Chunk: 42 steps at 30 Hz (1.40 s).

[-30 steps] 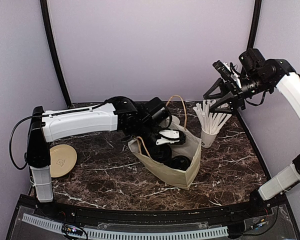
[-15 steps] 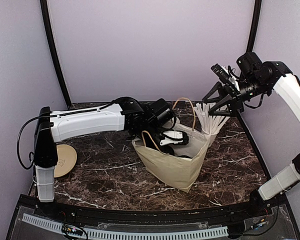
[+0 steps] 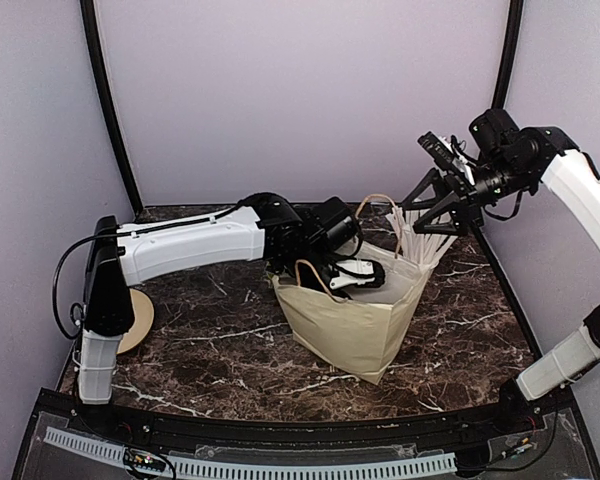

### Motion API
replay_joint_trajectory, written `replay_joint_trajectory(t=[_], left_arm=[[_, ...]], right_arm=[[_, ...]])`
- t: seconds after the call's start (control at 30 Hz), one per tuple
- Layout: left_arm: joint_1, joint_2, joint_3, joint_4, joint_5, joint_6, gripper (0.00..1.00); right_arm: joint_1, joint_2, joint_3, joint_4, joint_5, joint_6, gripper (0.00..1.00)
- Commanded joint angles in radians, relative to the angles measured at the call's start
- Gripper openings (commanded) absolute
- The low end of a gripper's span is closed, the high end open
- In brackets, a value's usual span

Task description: Pack the takeout coffee

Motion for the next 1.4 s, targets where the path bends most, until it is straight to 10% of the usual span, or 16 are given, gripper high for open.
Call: replay_joint_trajectory(t=[0.0, 0.33, 0.97, 1.37], left_arm=[[-0.008, 0.118, 0.075, -0.041, 0.026, -0.010, 0.41], [-0.011, 0.128, 0.108, -0.124, 0.104, -0.053, 0.39], [-0.011, -0.034, 0.176, -0.122, 0.070, -0.098, 0.96], [-0.012, -0.139, 0.179, -0.132, 0.088, -0.114, 0.99]], right_arm=[[-0.005, -0.006, -0.015, 0.047, -0.031, 0.028, 0.67], [-0.005, -0.036, -0.030, 0.049, -0.015, 0.044, 0.67], [-0.005, -0.036, -0.028, 0.071, -0.020, 0.076, 0.67], [-0.004, -0.033, -0.032, 0.085, -0.026, 0.091, 0.68]])
